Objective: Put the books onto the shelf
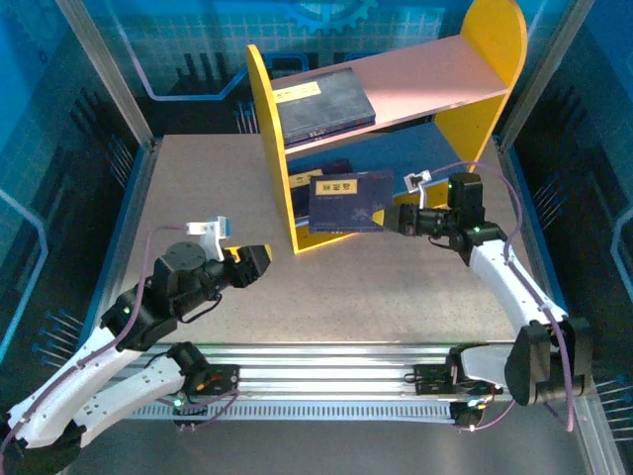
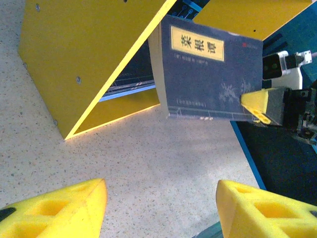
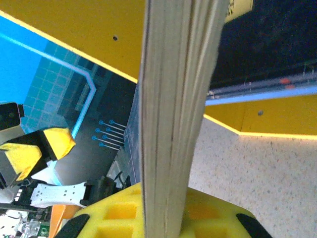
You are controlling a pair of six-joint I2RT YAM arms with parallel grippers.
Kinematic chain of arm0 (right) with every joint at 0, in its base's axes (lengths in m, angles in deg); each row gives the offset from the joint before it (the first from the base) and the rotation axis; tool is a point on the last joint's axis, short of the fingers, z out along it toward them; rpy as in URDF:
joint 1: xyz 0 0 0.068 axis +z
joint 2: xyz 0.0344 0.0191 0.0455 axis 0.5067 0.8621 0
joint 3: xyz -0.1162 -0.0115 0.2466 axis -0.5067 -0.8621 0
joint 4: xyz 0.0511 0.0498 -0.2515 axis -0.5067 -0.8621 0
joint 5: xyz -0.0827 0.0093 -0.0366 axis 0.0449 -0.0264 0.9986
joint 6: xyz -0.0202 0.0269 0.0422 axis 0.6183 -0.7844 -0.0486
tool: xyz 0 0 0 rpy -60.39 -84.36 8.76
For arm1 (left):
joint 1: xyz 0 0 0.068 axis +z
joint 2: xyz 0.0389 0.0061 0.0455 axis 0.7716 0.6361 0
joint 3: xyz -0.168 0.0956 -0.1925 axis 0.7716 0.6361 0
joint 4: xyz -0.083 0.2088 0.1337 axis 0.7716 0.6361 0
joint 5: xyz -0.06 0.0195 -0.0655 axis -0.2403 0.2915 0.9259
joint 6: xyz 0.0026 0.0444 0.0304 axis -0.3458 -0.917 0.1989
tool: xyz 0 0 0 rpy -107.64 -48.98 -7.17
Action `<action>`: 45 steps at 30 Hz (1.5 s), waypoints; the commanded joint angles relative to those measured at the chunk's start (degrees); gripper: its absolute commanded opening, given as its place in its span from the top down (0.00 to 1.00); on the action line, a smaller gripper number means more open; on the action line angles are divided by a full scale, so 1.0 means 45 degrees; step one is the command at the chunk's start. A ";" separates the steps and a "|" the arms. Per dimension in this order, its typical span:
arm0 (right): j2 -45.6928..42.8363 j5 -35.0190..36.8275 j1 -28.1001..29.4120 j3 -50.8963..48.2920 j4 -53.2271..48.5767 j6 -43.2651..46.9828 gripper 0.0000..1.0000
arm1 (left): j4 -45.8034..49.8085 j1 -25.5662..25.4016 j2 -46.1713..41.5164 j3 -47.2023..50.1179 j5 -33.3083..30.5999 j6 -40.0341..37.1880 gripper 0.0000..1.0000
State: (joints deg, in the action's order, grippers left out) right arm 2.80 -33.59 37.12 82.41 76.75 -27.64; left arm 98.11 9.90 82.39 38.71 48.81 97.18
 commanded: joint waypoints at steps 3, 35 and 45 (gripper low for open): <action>0.0874 -0.0752 -0.0197 0.0811 0.1854 -0.0077 0.93 | 0.0388 0.0082 -0.0190 -0.0328 -0.0094 -0.0343 0.39; 0.7005 -0.2555 -0.0217 0.5629 0.0386 0.1754 0.94 | 0.0741 0.0104 -0.0507 -0.0256 -0.0175 -0.0192 0.39; 0.7451 -0.1643 0.0298 0.6923 -0.2583 0.3868 0.93 | 0.0711 0.0114 -0.0482 -0.0232 -0.0155 -0.0191 0.39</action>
State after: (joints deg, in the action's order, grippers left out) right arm 36.00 -41.41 37.27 111.13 70.82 -15.25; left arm 100.73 9.94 80.81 38.71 48.79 97.20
